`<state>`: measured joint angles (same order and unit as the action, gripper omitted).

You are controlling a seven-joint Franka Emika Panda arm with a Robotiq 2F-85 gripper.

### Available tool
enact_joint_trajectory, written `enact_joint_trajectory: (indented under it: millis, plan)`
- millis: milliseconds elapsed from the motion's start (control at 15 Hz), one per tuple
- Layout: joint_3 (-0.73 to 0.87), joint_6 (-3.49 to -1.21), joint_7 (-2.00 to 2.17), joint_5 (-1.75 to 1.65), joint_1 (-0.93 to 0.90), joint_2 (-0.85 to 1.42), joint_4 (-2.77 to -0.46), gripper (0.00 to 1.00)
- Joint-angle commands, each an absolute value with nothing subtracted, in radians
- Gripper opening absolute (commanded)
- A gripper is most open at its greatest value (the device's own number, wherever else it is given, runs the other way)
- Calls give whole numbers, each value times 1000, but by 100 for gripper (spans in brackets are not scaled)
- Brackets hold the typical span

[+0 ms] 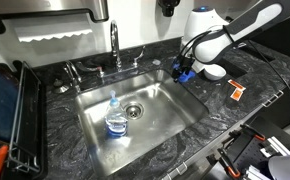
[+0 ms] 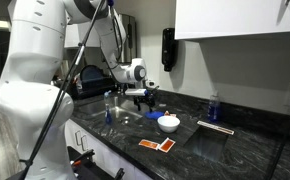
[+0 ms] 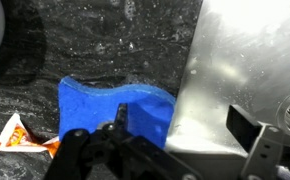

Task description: Move the blue sponge forwards

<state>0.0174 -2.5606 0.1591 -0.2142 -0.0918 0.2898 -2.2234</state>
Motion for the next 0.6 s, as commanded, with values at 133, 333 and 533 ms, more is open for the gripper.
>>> enact_joint_trajectory:
  millis: [133, 333, 533]
  plan:
    - [68, -2541, 282, -328, -136, 338, -2186, 74]
    - [88, -2527, 342, -373, -151, 347, -2177, 51]
    - [96, -2514, 376, -396, -159, 346, -2174, 31]
